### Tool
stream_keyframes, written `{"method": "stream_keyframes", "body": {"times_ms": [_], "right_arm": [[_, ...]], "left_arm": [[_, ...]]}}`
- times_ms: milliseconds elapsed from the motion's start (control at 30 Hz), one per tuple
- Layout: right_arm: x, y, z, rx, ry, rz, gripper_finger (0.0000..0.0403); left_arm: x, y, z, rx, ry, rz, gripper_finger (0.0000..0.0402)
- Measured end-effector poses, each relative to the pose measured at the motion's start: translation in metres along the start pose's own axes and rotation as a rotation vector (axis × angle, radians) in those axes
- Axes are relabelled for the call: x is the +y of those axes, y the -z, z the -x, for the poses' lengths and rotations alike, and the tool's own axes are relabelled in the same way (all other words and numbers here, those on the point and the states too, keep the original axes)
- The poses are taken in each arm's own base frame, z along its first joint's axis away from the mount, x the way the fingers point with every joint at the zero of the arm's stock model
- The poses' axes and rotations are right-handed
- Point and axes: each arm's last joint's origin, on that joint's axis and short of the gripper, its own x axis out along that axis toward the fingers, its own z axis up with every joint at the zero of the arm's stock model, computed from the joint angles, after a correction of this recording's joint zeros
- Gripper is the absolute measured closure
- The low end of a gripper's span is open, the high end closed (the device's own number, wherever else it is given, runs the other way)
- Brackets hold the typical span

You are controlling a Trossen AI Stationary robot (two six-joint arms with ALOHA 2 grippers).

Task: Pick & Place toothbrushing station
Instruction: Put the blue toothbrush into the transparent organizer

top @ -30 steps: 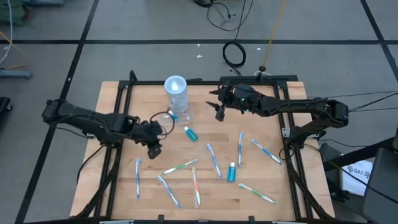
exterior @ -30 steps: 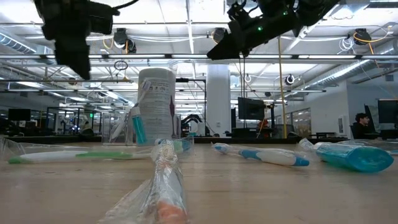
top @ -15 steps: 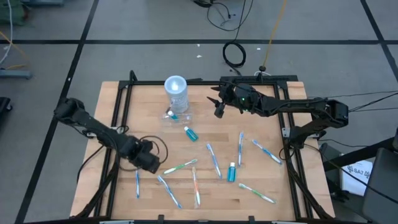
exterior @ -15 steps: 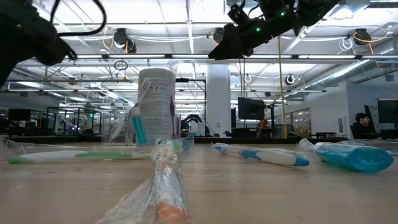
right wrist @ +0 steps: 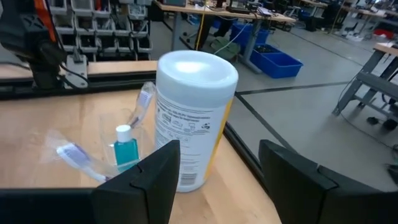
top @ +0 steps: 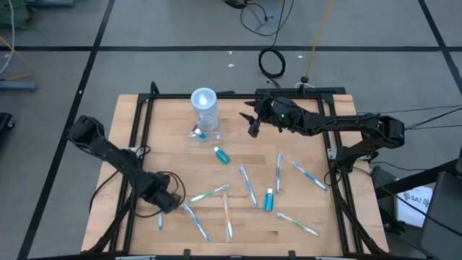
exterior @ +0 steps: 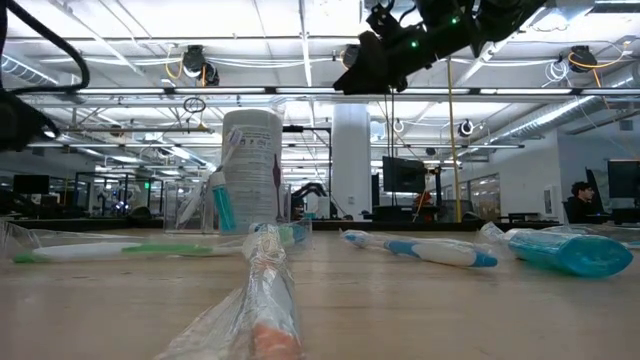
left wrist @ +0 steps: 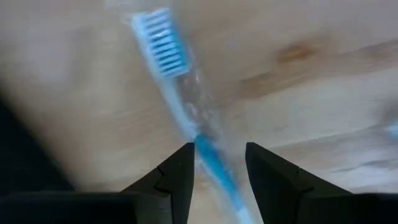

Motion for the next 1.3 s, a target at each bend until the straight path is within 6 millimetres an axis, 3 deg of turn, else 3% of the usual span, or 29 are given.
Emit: {"method": "stream_keyframes", "body": {"times_ms": [167, 400, 733, 833, 967, 1300], "right_arm": [[0.000, -0.001, 0.000, -0.006, 0.000, -0.013, 0.0192], [0.000, -0.001, 0.000, -0.006, 0.000, -0.013, 0.0195], [0.000, -0.001, 0.000, -0.006, 0.000, -0.013, 0.0197], [0.000, -0.001, 0.000, -0.005, 0.000, -0.013, 0.0198], [0.000, -0.001, 0.000, -0.005, 0.000, -0.013, 0.0199], [0.001, 0.000, 0.000, -0.004, -0.003, -0.012, 0.0202]], "left_arm": [[0.010, -0.008, -0.016, -0.038, 0.009, 0.039, 0.0254], [0.010, -0.010, -0.018, -0.059, 0.027, -0.002, 0.0260], [0.005, -0.016, -0.016, -0.144, 0.085, -0.049, 0.0377], [-0.001, -0.018, -0.008, -0.272, 0.145, -0.100, 0.0392], [-0.011, -0.017, 0.015, -0.395, 0.262, -0.154, 0.0378], [-0.004, -0.037, 0.065, -0.838, 0.430, -0.232, 0.0392]]}}
